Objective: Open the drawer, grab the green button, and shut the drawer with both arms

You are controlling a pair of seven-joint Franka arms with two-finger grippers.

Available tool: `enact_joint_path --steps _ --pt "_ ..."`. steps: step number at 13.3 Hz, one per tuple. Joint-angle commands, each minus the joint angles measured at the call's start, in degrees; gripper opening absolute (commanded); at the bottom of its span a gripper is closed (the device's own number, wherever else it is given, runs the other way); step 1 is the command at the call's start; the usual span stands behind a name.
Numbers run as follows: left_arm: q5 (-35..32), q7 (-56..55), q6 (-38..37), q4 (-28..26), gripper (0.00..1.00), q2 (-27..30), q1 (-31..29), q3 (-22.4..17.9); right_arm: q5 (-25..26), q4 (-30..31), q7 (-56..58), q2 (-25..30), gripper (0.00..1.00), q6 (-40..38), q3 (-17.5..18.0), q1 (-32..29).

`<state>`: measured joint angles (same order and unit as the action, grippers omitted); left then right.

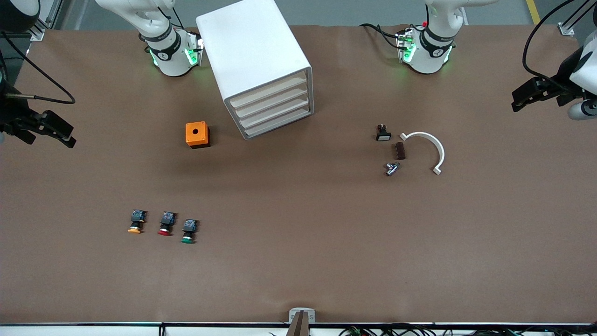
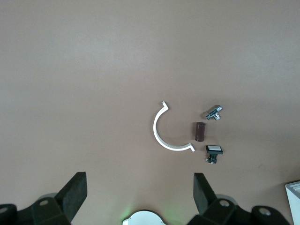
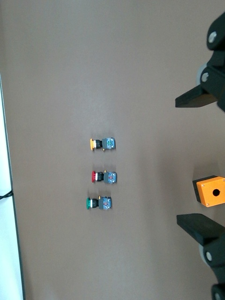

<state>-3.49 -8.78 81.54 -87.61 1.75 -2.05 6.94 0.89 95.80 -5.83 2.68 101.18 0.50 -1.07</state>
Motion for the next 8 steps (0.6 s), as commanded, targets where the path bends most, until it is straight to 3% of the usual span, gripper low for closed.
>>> enact_joint_path --steps 1,6,8 --pt "0.15 0.96 -0.59 -0.55 1.0 1.07 0.38 -0.44 -0.54 0.71 -0.23 1.53 1.0 -0.55 1.0 -1.13" --pt "0.5 0.16 -0.59 -0.64 1.0 0.89 0.12 1.23 -0.54 0.79 -0.23 1.89 1.0 -0.72 0.82 -1.3" --pt "2.87 0.08 -0.15 -1.33 1.0 0.89 -0.05 1.15 -0.8 0.62 0.64 1.89 1.0 -0.72 -0.75 -1.39"
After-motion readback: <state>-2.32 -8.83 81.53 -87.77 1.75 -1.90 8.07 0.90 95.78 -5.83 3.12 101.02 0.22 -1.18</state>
